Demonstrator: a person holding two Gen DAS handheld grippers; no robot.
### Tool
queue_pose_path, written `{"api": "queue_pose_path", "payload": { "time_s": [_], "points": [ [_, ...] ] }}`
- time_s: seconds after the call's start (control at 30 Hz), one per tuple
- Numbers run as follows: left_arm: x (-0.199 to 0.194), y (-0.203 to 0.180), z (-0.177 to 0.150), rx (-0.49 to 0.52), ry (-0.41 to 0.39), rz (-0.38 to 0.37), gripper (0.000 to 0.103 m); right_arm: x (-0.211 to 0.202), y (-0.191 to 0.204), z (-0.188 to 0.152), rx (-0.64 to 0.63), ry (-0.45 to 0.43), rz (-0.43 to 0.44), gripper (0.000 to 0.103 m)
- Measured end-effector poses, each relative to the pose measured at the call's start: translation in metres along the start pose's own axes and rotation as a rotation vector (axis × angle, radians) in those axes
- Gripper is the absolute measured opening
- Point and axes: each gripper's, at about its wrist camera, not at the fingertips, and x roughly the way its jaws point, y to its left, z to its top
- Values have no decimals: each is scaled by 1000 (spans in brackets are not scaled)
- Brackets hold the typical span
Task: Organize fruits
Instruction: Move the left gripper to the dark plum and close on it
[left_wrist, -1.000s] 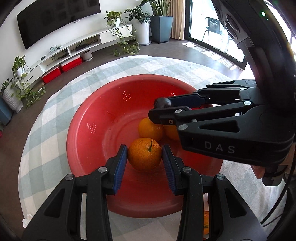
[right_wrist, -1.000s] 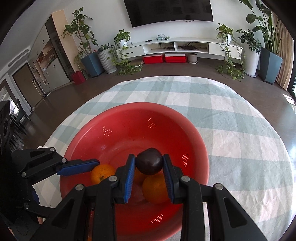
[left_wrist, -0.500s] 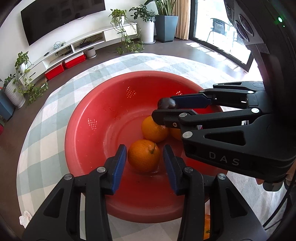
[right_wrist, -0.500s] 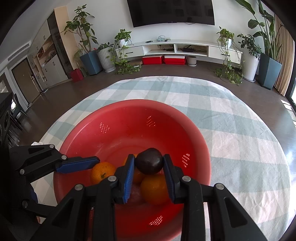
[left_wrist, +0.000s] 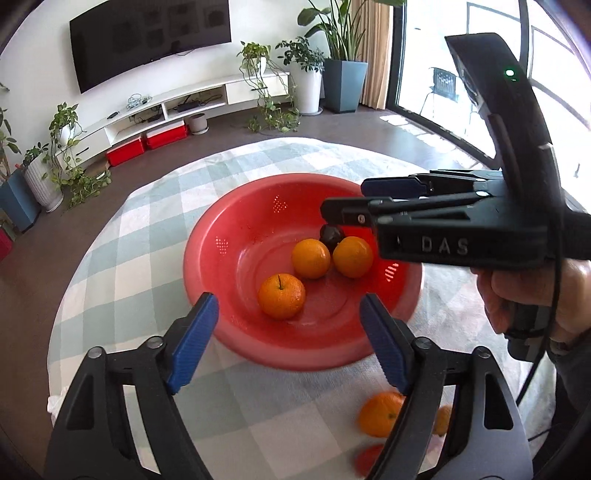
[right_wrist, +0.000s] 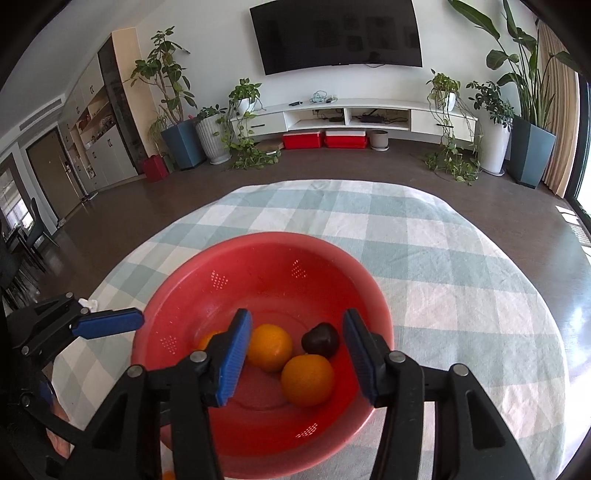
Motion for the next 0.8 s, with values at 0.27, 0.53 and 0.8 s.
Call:
{"api": "queue_pose_path", "payload": {
  "time_s": [0.27,0.53,0.8],
  "points": [
    [-81,-9,-74,-62,-77,-91,92,-80,33,7,15,-119,99,73],
    [-96,-37,-144,-21,22,-156,92,-160,61,-71,-12,-144,91,76],
    [-91,-55,-154,218,84,-232,91,-184,48,-176,147,-47,105,76]
  ]
}}
